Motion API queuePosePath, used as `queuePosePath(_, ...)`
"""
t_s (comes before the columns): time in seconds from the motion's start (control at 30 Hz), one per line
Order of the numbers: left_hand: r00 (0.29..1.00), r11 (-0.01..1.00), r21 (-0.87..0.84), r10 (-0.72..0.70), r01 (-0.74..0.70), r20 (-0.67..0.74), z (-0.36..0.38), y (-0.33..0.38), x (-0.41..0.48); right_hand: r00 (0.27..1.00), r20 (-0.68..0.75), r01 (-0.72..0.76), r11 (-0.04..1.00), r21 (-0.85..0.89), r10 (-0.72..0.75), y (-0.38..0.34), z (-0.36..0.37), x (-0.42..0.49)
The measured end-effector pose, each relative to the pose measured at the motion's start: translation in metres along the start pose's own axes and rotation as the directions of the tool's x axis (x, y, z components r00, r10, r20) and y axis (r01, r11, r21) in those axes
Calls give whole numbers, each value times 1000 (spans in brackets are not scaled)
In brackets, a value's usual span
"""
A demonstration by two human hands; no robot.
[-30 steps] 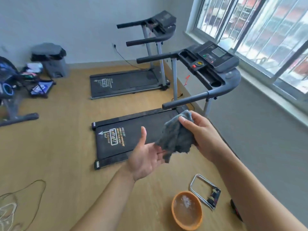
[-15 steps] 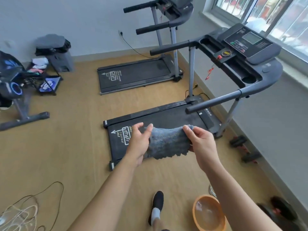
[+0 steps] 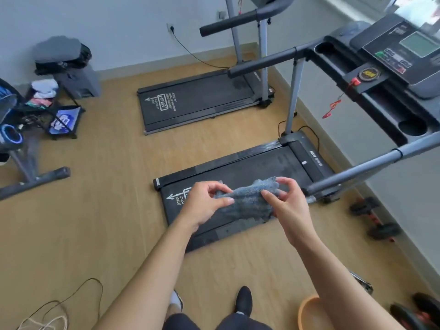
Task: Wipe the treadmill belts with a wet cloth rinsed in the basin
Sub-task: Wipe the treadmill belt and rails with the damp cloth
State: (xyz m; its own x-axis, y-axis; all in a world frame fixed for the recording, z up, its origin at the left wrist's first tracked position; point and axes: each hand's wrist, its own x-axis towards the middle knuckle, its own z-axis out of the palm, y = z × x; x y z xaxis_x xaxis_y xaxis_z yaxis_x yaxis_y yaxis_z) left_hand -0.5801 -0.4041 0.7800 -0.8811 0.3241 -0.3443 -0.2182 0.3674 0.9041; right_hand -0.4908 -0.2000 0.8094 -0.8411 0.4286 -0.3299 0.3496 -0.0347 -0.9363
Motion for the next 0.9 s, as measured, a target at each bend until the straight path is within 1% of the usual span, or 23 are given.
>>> queuePosePath(0.07, 997, 983, 164, 79, -81, 19, -33, 10, 32, 997, -49, 50, 991, -124, -57, -14, 20, 20)
queuePosePath(0.13, 986, 950, 265, 156, -168, 66, -66, 22, 61, 992, -46, 106, 976, -192, -117, -31, 42, 35)
queuePosePath(0.23, 948, 884, 344, 275, -315, 161, -107, 47, 102, 987, -80, 118, 970, -212, -138, -56, 72, 53)
queuePosePath(0.3, 915, 825, 398, 335, -400, 225, -126, 69, 127, 978, -138, 119, 957, -264, -159, -74, 84, 63)
queuePosePath(0.37, 886, 764, 448, 385, -463, 258, -137, 90, 151, 962, -200, 120, 944, -309, -187, -91, 90, 73)
queuePosePath(0.47, 821, 662, 486, 486, -570, 301, -136, 122, 186, 932, -300, 93, 934, -346, -204, -109, 90, 89)
queuePosePath(0.53, 768, 596, 488, 541, -638, 344, -128, 140, 209, 903, -366, 53, 903, -426, -226, -116, 86, 100)
queuePosePath(0.6, 732, 555, 481, 569, -679, 376, -113, 154, 230, 881, -417, -12, 869, -496, -226, -122, 79, 112)
queuePosePath(0.67, 699, 509, 485, 590, -711, 405, -95, 164, 254, 854, -469, -64, 851, -521, -223, -126, 68, 129)
queuePosePath(0.73, 671, 464, 490, 585, -738, 456, -73, 173, 282, 823, -512, -80, 843, -532, -245, -127, 55, 148)
queuePosePath(0.77, 665, 469, 472, 563, -746, 491, -62, 177, 298, 802, -533, -77, 839, -538, -268, -128, 47, 160)
queuePosePath(0.8, 668, 506, 437, 527, -744, 525, -52, 180, 316, 780, -554, -75, 837, -543, -290, -128, 39, 172)
queuePosePath(0.87, 675, 655, 312, 421, -688, 606, -35, 190, 353, 750, -587, -80, 840, -537, -305, -130, 21, 195)
queuePosePath(0.9, 667, 743, 230, 362, -628, 651, -28, 198, 368, 742, -597, -92, 836, -541, -305, -131, 12, 206)
